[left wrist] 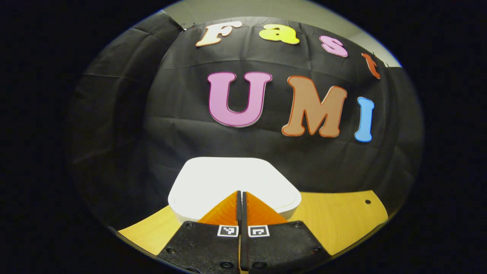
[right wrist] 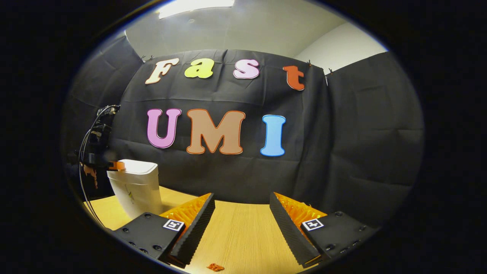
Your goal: Press the lid of the desktop garbage bin to open it, pick up the crumpled paper on the desktop and throw it into the bin, then pick up the pop can on the desktop and drop it into the bin, and finally close the garbage bin lid.
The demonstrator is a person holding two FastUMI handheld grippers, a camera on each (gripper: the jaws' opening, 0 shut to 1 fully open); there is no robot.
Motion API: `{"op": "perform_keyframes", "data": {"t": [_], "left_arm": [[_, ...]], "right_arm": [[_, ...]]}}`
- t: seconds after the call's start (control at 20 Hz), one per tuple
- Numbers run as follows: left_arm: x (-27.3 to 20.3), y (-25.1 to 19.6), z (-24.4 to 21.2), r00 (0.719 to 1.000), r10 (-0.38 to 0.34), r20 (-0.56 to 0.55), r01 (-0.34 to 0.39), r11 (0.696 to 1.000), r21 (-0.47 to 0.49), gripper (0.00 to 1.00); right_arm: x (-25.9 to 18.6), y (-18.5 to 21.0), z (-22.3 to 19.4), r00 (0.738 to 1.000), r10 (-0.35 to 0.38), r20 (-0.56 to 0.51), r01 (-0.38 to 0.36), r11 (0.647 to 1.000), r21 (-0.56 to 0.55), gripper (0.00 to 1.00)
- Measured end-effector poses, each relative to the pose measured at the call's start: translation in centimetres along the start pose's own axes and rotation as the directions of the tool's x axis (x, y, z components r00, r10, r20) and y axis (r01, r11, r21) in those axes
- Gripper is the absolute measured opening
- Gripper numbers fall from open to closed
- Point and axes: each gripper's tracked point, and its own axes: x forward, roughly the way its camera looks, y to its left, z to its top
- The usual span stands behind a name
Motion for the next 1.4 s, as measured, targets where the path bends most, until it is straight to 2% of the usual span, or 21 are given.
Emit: {"op": "perform_keyframes", "data": {"t": [0.1, 0.4, 0.45, 0.5, 0.55, 0.65, 0.7, 0.75, 0.9, 0.95, 1.15, 1.2, 1.4], "left_arm": [[-0.2, 0.2, -0.3, 1.000, -0.001, 0.009, 0.001, 0.999, 0.040, 0.00], [-2.2, -1.9, 4.1, 0.984, -0.080, 0.162, 0.079, 0.997, 0.015, 0.00], [-3.1, -2.7, 4.9, 0.975, -0.107, 0.194, 0.104, 0.994, 0.026, 0.05], [-4.2, -3.3, 5.4, 0.968, -0.124, 0.220, 0.117, 0.992, 0.043, 0.27], [-5.2, -3.9, 5.7, 0.962, -0.139, 0.235, 0.127, 0.990, 0.065, 0.40], [-7.0, -4.9, 6.0, 0.952, -0.162, 0.259, 0.142, 0.985, 0.094, 0.54], [-7.9, -5.5, 6.1, 0.947, -0.178, 0.266, 0.156, 0.983, 0.102, 0.58], [-8.9, -6.0, 5.9, 0.944, -0.193, 0.269, 0.170, 0.980, 0.108, 0.57], [-11.3, -7.2, 5.1, 0.939, -0.221, 0.263, 0.193, 0.973, 0.127, 0.71], [-11.9, -7.4, 4.8, 0.939, -0.229, 0.257, 0.202, 0.971, 0.125, 0.71], [-14.2, -7.9, 2.9, 0.944, -0.240, 0.228, 0.213, 0.968, 0.136, 0.88], [-14.7, -7.8, 2.3, 0.946, -0.241, 0.218, 0.211, 0.966, 0.151, 0.86], [-16.0, -7.1, 0.3, 0.958, -0.227, 0.176, 0.204, 0.969, 0.139, 0.91]], "right_arm": [[0.1, 0.5, -0.3, 1.000, 0.014, -0.009, -0.014, 1.000, 0.013, 0.96], [0.7, 1.1, -0.6, 0.998, 0.061, -0.017, -0.060, 0.998, 0.035, 0.96], [0.8, 1.3, -0.8, 0.997, 0.070, -0.023, -0.069, 0.997, 0.042, 0.96], [0.9, 1.4, -1.0, 0.997, 0.078, -0.027, -0.077, 0.996, 0.049, 0.96], [1.0, 1.5, -1.0, 0.996, 0.085, -0.029, -0.083, 0.995, 0.055, 0.96], [1.3, 1.6, -1.3, 0.995, 0.091, -0.035, -0.089, 0.994, 0.058, 0.96], [1.4, 1.7, -1.5, 0.995, 0.093, -0.040, -0.091, 0.994, 0.057, 0.96], [1.5, 1.9, -1.8, 0.994, 0.097, -0.046, -0.094, 0.994, 0.056, 0.96], [1.8, 2.1, -3.1, 0.991, 0.116, -0.069, -0.113, 0.992, 0.050, 0.96], [2.0, 2.3, -3.7, 0.989, 0.124, -0.078, -0.121, 0.992, 0.046, 0.96], [1.9, 3.7, -6.5, 0.976, 0.171, -0.135, -0.169, 0.985, 0.026, 0.96], [1.9, 4.1, -7.6, 0.971, 0.182, -0.152, -0.181, 0.983, 0.017, 0.96], [1.6, 5.1, -13.0, 0.941, 0.206, -0.269, -0.215, 0.977, -0.002, 0.99]]}}
